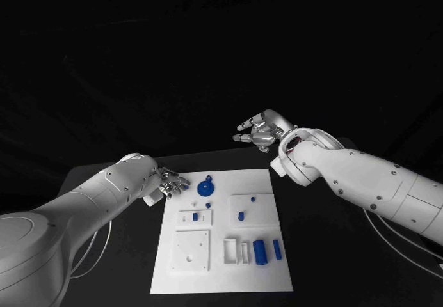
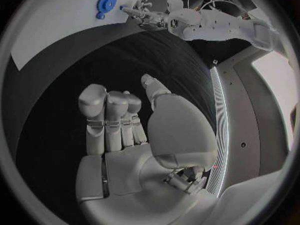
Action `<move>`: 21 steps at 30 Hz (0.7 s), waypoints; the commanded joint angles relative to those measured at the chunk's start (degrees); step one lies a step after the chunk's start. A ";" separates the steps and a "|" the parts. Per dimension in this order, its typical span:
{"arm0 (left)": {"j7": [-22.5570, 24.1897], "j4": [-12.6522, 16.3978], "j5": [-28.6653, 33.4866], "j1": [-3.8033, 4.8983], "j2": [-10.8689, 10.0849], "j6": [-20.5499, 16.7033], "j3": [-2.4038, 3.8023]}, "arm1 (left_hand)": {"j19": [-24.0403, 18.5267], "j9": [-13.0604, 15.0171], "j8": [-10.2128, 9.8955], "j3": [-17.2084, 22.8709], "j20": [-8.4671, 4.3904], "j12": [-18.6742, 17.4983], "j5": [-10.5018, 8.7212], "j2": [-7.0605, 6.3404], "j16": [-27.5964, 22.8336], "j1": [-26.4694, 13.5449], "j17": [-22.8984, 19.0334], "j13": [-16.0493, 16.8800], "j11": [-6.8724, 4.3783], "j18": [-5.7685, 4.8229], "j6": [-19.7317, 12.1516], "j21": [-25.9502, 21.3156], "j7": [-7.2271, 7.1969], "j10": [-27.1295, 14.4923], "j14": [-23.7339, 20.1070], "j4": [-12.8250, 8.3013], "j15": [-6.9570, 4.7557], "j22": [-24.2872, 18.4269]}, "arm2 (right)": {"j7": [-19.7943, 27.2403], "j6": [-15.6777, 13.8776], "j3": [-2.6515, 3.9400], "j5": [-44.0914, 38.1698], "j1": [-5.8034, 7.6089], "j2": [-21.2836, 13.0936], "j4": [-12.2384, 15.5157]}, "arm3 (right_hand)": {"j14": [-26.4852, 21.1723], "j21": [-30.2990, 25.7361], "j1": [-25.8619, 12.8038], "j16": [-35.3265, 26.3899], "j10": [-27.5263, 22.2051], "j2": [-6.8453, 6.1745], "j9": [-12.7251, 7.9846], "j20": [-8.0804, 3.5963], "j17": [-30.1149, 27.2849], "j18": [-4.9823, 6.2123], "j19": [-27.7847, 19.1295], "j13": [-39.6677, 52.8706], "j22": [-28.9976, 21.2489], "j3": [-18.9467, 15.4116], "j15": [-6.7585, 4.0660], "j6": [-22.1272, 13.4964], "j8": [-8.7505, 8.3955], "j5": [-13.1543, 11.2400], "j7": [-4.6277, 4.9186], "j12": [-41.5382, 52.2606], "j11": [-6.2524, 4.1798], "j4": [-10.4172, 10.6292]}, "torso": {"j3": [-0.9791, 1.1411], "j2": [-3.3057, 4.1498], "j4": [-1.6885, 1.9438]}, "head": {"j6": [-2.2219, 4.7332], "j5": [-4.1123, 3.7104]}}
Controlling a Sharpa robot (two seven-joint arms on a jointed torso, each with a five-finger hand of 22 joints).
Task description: Assemble the parts on the task board
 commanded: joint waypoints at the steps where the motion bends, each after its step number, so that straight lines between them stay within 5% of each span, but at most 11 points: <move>1: 0.46 0.11 0.00 -0.04 0.00 0.86 0.01 | -0.20 0.10 0.08 0.41 -0.18 -0.32 0.42 0.49 0.18 1.03 0.08 -0.08 -0.11 -0.05 -0.26 0.40 -0.39 1.86 -0.06 -0.65 -0.22 1.08 | 0.17 0.44 0.04 -0.52 0.01 0.01 0.09 | -0.07 -0.04 0.19 -0.20 -0.10 0.30 0.00 0.34 0.07 0.52 1.43 0.09 6.17 0.40 0.13 -0.02 -0.10 -0.26 0.15 -0.01 -0.25 -0.03 | -0.07 -0.05 0.04 | -0.01 0.00; 21: 1.89 1.02 0.20 -0.03 -0.79 0.74 0.01 | -0.53 1.79 0.18 5.99 -0.19 -0.31 6.82 3.39 0.36 1.08 0.18 -0.26 0.18 0.17 -0.28 1.21 -0.03 2.11 -0.02 -5.26 -0.24 1.12 | 0.14 0.61 0.04 -0.52 0.01 -0.27 0.01 | -0.05 0.00 0.20 -0.13 -0.05 0.30 0.00 0.33 0.14 0.51 1.44 0.13 6.17 0.49 0.12 0.05 -0.10 -0.12 0.14 0.03 -0.26 -0.01 | -0.12 -0.06 0.07 | 0.03 0.37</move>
